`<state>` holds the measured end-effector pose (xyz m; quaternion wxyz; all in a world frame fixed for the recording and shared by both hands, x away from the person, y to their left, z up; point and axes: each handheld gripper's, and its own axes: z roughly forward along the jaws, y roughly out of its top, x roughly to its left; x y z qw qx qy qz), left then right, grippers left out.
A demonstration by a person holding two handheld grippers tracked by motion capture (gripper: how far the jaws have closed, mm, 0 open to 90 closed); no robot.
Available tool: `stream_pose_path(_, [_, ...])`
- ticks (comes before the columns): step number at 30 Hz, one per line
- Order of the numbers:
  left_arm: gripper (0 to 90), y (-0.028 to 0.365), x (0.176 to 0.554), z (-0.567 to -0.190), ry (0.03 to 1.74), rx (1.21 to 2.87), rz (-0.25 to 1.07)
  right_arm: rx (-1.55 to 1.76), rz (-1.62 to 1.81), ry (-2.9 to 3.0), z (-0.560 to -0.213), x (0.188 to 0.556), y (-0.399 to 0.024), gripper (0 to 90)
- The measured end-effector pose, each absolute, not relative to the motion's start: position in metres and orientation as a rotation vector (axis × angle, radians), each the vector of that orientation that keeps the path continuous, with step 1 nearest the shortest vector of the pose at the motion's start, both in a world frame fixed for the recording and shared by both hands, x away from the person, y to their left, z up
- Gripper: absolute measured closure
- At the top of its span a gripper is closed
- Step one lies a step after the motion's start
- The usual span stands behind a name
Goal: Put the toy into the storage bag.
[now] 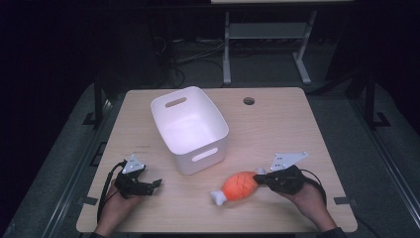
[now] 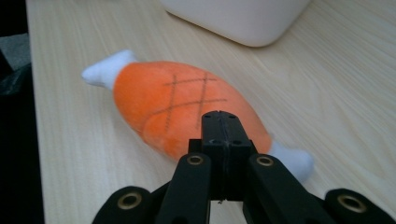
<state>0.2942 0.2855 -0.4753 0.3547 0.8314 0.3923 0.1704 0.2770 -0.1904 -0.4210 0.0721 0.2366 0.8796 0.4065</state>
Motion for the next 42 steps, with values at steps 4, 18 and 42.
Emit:
stream_pose_path(4, [13.1, 0.285, 0.294, -0.475, 1.014, 2.149, 0.441, 0.678, 1.226, 2.663, -0.419, 0.275, -0.183, 89.7])
stream_pose_path(18, [13.1, 0.285, 0.294, -0.475, 1.014, 2.149, 0.441, 0.543, 1.274, 2.741, -0.417, 0.27, -0.152, 89.7])
stream_pose_path(42, [13.1, 0.285, 0.294, -0.475, 1.014, 2.149, 0.441, 0.397, 1.255, 2.856, -0.429, 0.254, -0.122, 89.7])
